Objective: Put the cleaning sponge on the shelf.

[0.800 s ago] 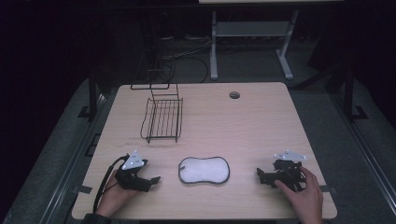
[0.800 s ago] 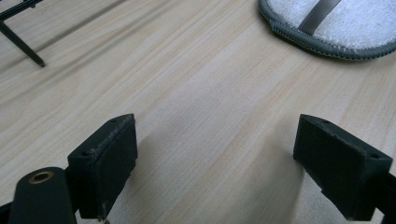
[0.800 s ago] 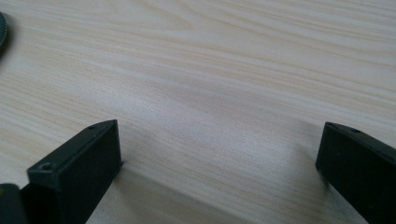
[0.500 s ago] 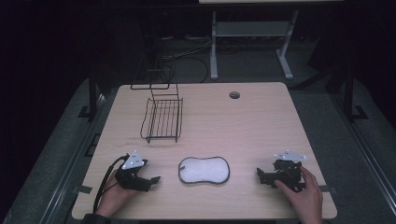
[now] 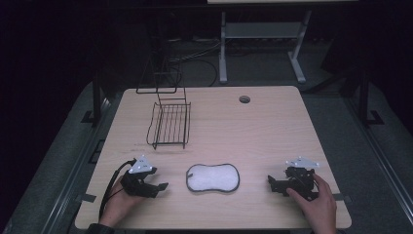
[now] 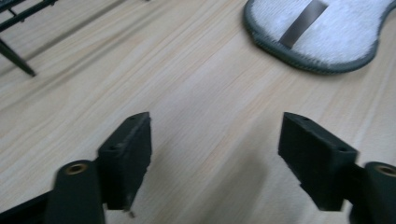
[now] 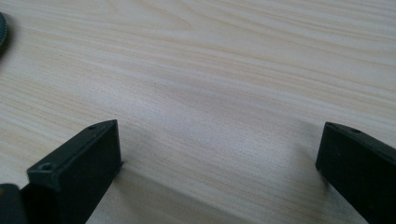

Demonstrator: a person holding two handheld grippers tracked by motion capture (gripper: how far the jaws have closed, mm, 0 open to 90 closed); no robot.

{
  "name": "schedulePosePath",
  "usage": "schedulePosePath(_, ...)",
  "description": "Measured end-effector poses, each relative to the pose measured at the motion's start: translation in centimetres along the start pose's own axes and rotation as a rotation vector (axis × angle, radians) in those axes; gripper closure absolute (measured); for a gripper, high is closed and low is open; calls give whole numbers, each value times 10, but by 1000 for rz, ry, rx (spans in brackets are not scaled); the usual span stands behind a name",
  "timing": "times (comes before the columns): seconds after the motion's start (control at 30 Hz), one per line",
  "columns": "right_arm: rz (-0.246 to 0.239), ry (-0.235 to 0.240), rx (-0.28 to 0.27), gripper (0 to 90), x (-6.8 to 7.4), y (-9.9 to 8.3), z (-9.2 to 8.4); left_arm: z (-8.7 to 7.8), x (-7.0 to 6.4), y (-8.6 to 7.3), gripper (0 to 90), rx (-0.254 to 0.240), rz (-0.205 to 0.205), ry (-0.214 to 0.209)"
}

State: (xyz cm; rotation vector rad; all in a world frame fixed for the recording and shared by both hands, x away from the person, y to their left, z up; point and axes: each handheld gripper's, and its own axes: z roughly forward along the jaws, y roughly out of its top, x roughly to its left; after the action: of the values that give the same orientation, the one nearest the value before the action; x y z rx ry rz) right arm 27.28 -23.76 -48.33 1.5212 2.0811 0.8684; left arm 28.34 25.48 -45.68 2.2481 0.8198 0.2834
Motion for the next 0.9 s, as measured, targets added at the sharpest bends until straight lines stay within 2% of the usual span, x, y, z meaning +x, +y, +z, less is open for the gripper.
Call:
schedulePosePath(0.07, -1, 0, 0, 0, 0, 0, 0, -1, -1, 3, 327, -10, -17, -17)
schedulePosePath(0.23, 0, 0, 0, 0, 0, 0, 0, -4, -4, 13, 511, -17, -25, -53)
schedulePosePath(0.3, 0, 0, 0, 0, 0, 0, 0, -4, -6, 17, 574, -13, -14, -65)
schedulePosePath(0.33, 0, 0, 0, 0, 0, 0, 0, -4, -7, 20, 651, -11, -13, -77)
schedulePosePath(0.37, 0, 0, 0, 0, 0, 0, 0, -3, -8, 22, 651, -12, -10, -81)
schedulePosePath(0.57, -1, 1, 0, 0, 0, 0, 0, -1, -13, 34, 842, -6, -2, -136)
schedulePosePath(0.67, -1, 1, 0, 0, 0, 0, 0, -1, -15, 39, 896, -2, 5, -153)
schedulePosePath(0.9, -1, 1, 0, 0, 0, 0, 0, 3, -20, 50, 898, 1, 27, -176)
